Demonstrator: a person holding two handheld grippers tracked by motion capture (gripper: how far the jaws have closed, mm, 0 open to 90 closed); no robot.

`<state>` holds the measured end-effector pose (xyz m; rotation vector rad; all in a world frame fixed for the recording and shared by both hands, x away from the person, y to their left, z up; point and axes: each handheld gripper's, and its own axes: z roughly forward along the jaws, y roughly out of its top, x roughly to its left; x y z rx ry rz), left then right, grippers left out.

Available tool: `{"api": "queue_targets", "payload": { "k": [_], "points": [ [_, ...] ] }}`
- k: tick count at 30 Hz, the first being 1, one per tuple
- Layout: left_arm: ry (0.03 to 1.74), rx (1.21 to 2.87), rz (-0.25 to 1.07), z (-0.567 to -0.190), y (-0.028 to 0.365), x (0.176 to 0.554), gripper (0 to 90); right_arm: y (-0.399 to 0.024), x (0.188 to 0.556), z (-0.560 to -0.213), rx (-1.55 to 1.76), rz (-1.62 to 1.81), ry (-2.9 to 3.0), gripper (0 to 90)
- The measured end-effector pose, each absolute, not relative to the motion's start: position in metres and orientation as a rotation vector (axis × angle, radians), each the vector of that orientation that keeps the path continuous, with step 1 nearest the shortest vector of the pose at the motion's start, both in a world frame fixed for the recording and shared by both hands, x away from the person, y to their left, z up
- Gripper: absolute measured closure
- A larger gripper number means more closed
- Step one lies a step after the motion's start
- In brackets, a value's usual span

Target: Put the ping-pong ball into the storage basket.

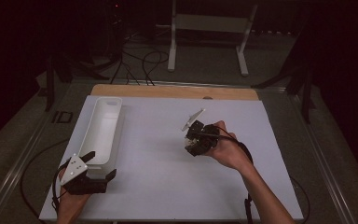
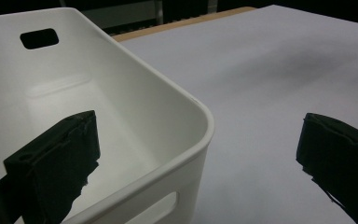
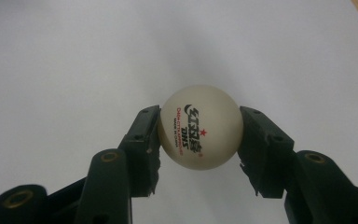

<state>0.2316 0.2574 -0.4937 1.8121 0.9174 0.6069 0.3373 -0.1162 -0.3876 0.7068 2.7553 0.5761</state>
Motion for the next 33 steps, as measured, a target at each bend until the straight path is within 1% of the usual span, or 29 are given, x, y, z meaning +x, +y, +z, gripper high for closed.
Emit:
{"api": "queue_targets", "payload": {
  "k": [33],
  "points": [
    [0.915, 1.814, 0.607, -0.494, 0.258, 0.232, 0.1, -0.100, 0.340, -0.378, 0.664, 0.612, 2.756, 50.4]
  ]
}}
